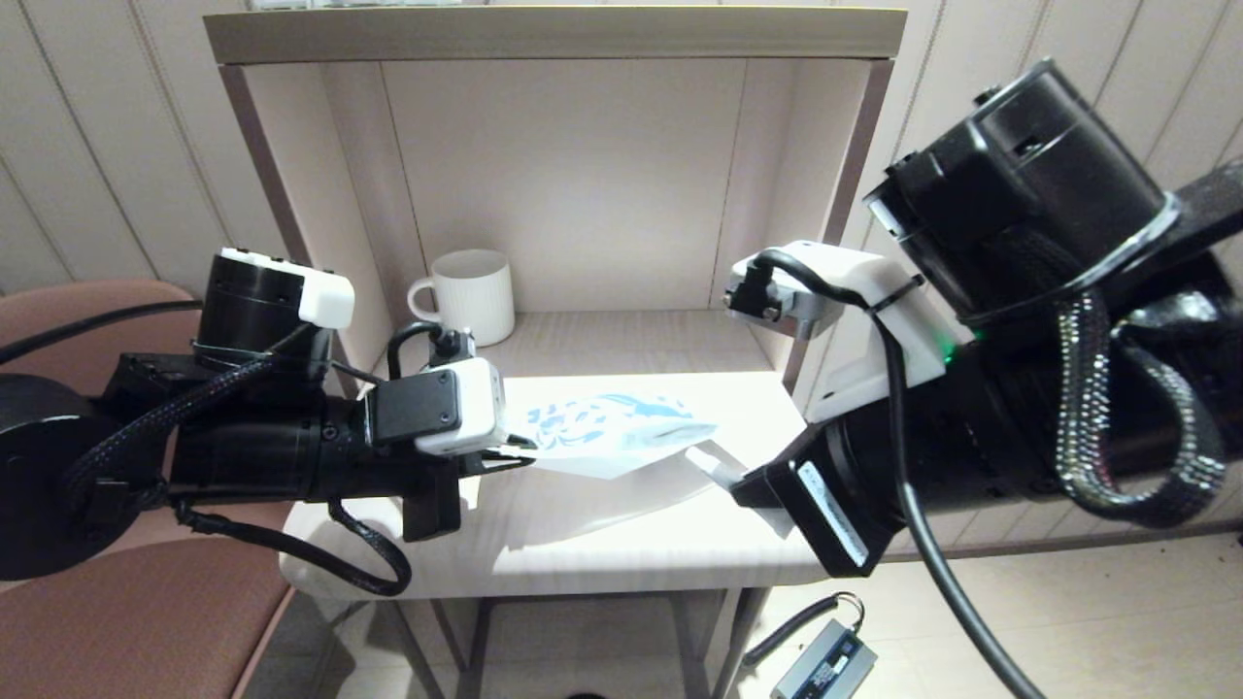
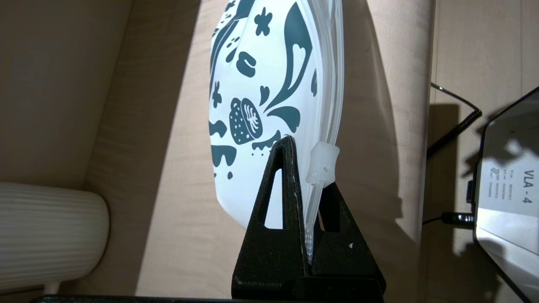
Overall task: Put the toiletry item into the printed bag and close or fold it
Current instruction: Place the toothpaste in the storage bag
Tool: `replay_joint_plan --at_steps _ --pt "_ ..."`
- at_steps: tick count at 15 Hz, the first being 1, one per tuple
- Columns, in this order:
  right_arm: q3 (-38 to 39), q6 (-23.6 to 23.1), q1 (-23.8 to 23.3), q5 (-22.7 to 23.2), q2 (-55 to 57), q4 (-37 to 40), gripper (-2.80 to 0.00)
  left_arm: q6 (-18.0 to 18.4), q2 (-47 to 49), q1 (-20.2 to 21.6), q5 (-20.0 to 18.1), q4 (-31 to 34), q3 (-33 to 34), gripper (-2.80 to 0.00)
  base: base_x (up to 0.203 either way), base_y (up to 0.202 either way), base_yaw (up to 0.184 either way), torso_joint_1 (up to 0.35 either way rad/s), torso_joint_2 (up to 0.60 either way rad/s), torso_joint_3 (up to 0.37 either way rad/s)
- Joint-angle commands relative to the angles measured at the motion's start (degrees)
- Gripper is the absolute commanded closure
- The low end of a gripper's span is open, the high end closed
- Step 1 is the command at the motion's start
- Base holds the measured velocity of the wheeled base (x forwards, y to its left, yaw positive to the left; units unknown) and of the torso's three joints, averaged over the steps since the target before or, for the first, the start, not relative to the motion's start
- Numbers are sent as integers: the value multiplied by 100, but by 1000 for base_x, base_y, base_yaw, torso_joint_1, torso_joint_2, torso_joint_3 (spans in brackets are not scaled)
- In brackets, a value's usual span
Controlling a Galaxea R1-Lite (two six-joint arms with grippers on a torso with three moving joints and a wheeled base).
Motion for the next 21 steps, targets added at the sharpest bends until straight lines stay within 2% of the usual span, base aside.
replay_joint_plan --at_steps 1,4,5,8,9,11,13,17,18,21 --pt "-240 0 -25 1 302 17 0 -36 -151 1 -20 -7 -5 0 0 0 0 0 0 0" --pt "-757 -14 -47 2 529 63 0 -206 -234 1 -54 -3 34 0 0 0 0 0 0 0" --pt "-974 -30 -47 2 629 201 0 -338 -239 1 -67 -3 14 0 0 0 0 0 0 0" --pt "-1418 -146 -14 3 851 789 0 -426 -239 1 -73 12 -14 0 0 0 0 0 0 0" --pt "-1482 -237 -15 -4 802 798 0 -558 -248 1 -120 59 -58 0 0 0 0 0 0 0" --pt "-1812 -517 -54 0 689 885 0 -1213 -250 1 -492 175 -219 0 0 0 0 0 0 0" --pt "-2115 -1074 -251 26 661 1024 0 -1523 -211 8 -932 363 -426 0 0 0 0 0 0 0" --pt "-2141 -2449 -514 254 692 1058 0 -1549 -115 67 -1066 405 -514 0 0 0 0 0 0 0" --pt "-2153 -2633 -553 372 690 1013 0 -1543 -62 103 -1231 403 -515 0 0 0 0 0 0 0" --pt "-2157 -2736 -658 1380 598 784 0 -1532 86 124 -1364 345 -541 0 0 0 0 0 0 0"
